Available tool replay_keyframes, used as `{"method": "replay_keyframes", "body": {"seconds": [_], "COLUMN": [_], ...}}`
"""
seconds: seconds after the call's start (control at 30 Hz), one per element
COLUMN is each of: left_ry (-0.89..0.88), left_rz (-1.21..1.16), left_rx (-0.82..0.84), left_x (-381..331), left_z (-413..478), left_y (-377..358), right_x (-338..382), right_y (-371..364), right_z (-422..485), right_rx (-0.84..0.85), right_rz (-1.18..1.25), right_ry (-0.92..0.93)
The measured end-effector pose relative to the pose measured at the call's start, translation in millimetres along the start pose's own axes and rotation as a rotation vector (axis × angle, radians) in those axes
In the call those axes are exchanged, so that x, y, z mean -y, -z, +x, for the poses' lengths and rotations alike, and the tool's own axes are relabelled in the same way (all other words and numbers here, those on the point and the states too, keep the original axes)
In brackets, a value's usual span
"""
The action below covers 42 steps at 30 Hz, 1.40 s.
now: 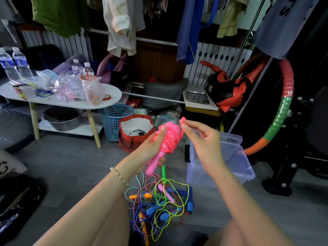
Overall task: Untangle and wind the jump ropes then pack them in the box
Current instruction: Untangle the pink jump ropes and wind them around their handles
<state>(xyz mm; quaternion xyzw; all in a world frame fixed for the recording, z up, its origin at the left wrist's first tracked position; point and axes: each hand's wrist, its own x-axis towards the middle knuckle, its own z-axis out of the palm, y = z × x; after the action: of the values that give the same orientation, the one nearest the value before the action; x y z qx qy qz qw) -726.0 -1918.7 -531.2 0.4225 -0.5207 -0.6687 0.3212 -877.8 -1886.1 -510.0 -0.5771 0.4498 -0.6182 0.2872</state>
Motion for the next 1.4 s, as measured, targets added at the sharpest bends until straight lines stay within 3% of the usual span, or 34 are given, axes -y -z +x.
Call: {"method": "replay_keyframes", "body": {"seconds": [0.13,0.27,0.57,0.8,1.07,1.27,1.4], "left_ry": [-0.031,-0.192,-0.353,-0.316,-0.378,-0.486,-0.495], "left_rz": [0.059,0.121,0.127,0.094,0.090,0.265,0.256], "left_rx": [-0.019,-0.120,-0.180,-0.186,-0.246,-0.326,-0.331], "left_x": [7.1,10.6,8.9,9.0,11.7,20.3,23.7], "left_z": [0.1,-5.7,-11.6,-11.0,-11.4,-11.2,-9.4], "left_y": [-5.3,-17.1,-18.6,-16.3,-17.4,-10.7,-12.7], "right_x": [5.4,10.3,16.3,16.9,19.7,16.6,7.0], "right_y": [0.7,-3.3,-5.0,-3.5,-7.7,-14.4,-17.5], "right_z": [-3.6,-3.7,-8.3,-12.6,-14.5,-21.0,-23.7], "right_rx": [0.019,-0.037,-0.049,0.105,-0.062,-0.048,0.025], "right_rz": [-0.208,-0.345,-0.453,-0.450,-0.282,-0.449,-0.581], "right_ry": [0.101,0.107,0.139,0.094,-0.046,0.000,-0.028]}}
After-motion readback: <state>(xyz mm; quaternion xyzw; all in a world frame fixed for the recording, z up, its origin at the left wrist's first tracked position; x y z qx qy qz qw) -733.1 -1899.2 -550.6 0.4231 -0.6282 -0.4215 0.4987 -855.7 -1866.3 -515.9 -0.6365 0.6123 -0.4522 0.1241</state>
